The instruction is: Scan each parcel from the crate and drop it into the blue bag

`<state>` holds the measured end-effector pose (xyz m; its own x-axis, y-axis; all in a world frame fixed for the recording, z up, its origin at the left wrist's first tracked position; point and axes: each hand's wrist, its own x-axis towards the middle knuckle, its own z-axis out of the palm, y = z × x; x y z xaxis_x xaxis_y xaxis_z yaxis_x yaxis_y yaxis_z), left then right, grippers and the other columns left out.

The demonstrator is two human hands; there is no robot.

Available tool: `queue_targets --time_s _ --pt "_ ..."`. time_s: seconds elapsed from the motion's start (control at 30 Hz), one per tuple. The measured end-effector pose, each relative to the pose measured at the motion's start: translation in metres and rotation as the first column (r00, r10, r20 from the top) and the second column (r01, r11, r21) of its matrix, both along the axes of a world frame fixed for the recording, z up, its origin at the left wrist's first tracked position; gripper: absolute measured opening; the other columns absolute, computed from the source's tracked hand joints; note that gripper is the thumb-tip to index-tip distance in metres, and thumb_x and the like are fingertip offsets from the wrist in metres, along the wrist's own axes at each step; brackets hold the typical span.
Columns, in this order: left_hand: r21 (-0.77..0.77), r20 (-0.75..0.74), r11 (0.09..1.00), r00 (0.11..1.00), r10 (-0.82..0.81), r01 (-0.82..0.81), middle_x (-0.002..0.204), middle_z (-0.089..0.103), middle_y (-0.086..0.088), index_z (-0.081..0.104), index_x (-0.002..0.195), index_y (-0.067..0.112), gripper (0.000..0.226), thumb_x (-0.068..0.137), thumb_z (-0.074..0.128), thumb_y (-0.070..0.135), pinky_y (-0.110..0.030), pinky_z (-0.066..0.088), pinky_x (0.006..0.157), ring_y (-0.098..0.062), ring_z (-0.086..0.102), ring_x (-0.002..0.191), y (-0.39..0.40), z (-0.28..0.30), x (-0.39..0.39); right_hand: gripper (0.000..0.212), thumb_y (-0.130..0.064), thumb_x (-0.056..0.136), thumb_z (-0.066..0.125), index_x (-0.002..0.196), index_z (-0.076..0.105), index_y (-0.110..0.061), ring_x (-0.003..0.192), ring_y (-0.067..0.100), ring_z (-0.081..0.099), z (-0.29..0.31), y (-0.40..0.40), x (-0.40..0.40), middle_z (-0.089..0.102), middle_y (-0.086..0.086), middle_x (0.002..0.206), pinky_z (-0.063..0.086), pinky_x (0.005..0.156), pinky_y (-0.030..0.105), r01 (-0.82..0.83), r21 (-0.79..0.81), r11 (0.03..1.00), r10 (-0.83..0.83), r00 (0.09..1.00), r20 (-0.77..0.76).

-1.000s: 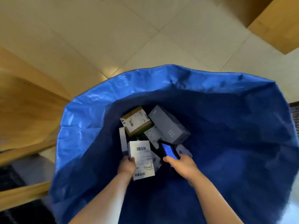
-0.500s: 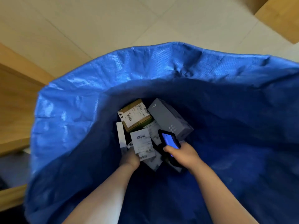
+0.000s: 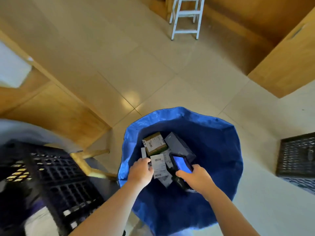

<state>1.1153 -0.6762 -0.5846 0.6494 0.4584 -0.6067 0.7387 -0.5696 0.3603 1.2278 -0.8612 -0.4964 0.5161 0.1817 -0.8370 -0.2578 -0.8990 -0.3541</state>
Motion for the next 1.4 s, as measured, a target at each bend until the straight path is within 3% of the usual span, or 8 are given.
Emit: queue_targets --time_s 0.13,0.3,0.5,0.8,0.93,1.0,1.07,1.4 --pt "0.019 0.116 0.999 0.993 0.034 -0.037 0.128 0.060 -0.001 0.058 0.127 0.019 0.034 0.096 0.047 0.028 -0.038 0.046 0.098 -0.023 0.056 0.117 0.008 0.065 -0.030 0.084 -0.073 0.051 0.063 0.113 0.059 -0.017 0.096 0.021 0.063 0.064 0.007 -0.027 0.065 0.002 0.107 0.053 0.077 0.033 -0.043 0.067 0.997 0.044 0.999 -0.020" --pt "-0.110 0.221 0.950 0.925 0.309 -0.291 0.135 0.055 0.003 0.054 0.132 0.021 0.034 0.099 0.049 0.026 -0.036 0.046 0.100 -0.018 0.056 0.118 0.016 0.113 -0.097 0.040 -0.051 0.081 0.074 0.100 0.055 -0.022 0.087 0.016 0.061 0.112 0.031 -0.068 0.063 -0.001 0.096 0.048 0.070 0.029 -0.141 0.160 0.977 0.148 0.988 -0.033" --pt "-0.105 0.309 0.875 0.821 0.480 -0.472 0.133 0.053 0.006 0.055 0.131 0.025 0.032 0.099 0.052 0.023 -0.031 0.043 0.104 -0.012 0.050 0.123 0.036 0.142 -0.201 0.026 -0.043 0.084 0.074 0.093 0.065 -0.020 0.083 0.018 0.066 0.140 0.073 -0.132 0.070 0.000 0.088 0.050 0.072 0.030 -0.278 0.203 0.939 0.279 0.960 0.023" --pt "0.013 0.304 0.804 0.768 0.564 -0.595 0.133 0.049 0.005 0.054 0.130 0.026 0.038 0.092 0.055 0.022 -0.035 0.038 0.107 -0.018 0.043 0.129 0.095 0.168 -0.357 0.033 -0.043 0.089 0.071 0.096 0.055 -0.015 0.078 0.014 0.057 0.165 0.136 -0.245 0.059 -0.001 0.088 0.047 0.072 0.031 -0.403 0.218 0.889 0.395 0.915 0.078" --pt "0.167 0.358 0.769 0.764 0.536 -0.618 0.138 0.045 0.000 0.051 0.133 0.020 0.045 0.089 0.060 0.020 -0.038 0.032 0.112 -0.022 0.037 0.132 0.126 0.181 -0.410 0.034 -0.040 0.089 0.072 0.086 0.047 -0.017 0.068 0.013 0.050 0.167 0.156 -0.286 0.049 -0.001 0.077 0.038 0.058 0.026 -0.390 0.230 0.892 0.380 0.921 0.085" --pt "0.273 0.374 0.746 0.781 0.499 -0.607 0.144 0.039 -0.001 0.046 0.137 0.021 0.051 0.088 0.061 0.021 -0.042 0.028 0.115 -0.024 0.032 0.137 0.144 0.191 -0.431 0.038 -0.045 0.087 0.071 0.095 0.050 -0.015 0.076 0.017 0.055 0.168 0.162 -0.302 0.059 0.005 0.090 0.041 0.065 0.030 -0.414 0.213 0.885 0.406 0.910 0.081" --pt "0.347 0.357 0.723 0.797 0.487 -0.598 0.146 0.034 -0.003 0.040 0.141 0.022 0.059 0.086 0.062 0.021 -0.045 0.028 0.114 -0.027 0.029 0.138 0.165 0.196 -0.448 0.041 -0.046 0.088 0.071 0.107 0.054 -0.014 0.081 0.018 0.056 0.170 0.168 -0.313 0.064 0.010 0.105 0.043 0.069 0.031 -0.425 0.215 0.879 0.419 0.905 0.075" --pt "0.420 -0.052 0.834 0.908 0.416 -0.358 0.162 0.011 -0.008 0.004 0.155 0.019 0.097 0.085 0.070 0.032 -0.047 0.031 0.113 -0.036 0.026 0.142 0.247 0.190 -0.487 0.038 -0.042 0.087 0.072 0.110 0.049 -0.022 0.085 0.009 0.059 0.183 0.180 -0.325 0.059 -0.007 0.096 0.046 0.064 0.021 -0.473 0.213 0.855 0.451 0.881 0.146"
